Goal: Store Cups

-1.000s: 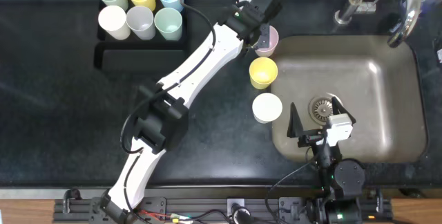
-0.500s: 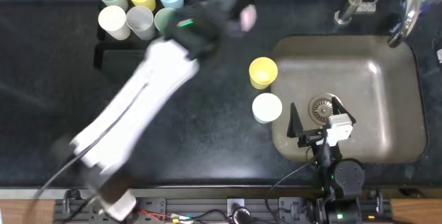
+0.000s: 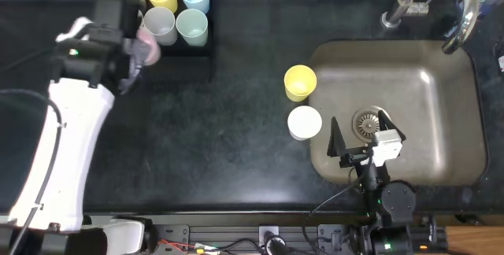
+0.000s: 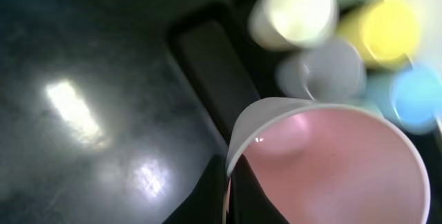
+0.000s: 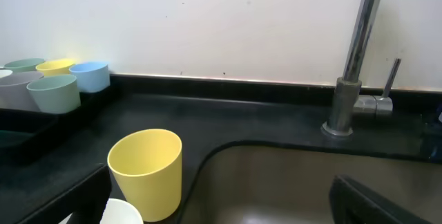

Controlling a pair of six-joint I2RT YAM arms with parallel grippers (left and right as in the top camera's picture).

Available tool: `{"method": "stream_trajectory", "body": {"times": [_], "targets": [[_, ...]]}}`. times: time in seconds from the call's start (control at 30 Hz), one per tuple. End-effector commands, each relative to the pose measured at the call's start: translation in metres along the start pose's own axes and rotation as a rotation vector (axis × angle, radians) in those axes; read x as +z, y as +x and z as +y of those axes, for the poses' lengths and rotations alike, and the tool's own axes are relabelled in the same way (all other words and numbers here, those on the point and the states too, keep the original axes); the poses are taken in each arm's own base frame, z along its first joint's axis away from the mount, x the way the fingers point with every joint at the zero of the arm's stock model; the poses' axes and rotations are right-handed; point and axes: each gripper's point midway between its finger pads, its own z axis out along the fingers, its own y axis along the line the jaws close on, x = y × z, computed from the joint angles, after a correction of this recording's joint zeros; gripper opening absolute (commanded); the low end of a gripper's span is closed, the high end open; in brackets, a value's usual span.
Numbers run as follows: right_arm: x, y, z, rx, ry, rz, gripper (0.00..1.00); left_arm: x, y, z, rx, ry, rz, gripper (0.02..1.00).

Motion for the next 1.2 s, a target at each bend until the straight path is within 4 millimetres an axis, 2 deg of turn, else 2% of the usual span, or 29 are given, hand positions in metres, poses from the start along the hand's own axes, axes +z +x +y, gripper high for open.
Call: {"method": "stream_trajectory", "body": {"times": [0.03,0.17,0.37,0.57,0.83,1.2], "targets": [[0.000,0.003,-0.001,0.004,0.007,-0.003,0.998,0.008,-0.023,0.013,-0.165,-0.017,-0.013,0.034],[0.000,0.003,-0.001,0.004,0.007,-0.003,0.996,0.026,-0.031,0.020,-0.194,-0.061,-0.009,0.034],[0.000,0.003,-0.001,0.004,0.007,-0.003,0.998,0.067,-0.026,0.012,-0.194,-0.103,0.018,0.034],[0.000,0.003,-0.001,0.004,0.007,-0.003,0.998,0.099,-0.017,0.007,-0.198,-0.135,0.043,0.034],[0.000,0.003,-0.001,0.004,0.007,-0.003,0.998,0.113,-0.009,0.013,-0.185,-0.182,0.065,0.034],[0.000,0.003,-0.001,0.004,0.007,-0.003,0.998,0.123,-0.011,0.026,-0.183,-0.240,0.060,0.034]]}}
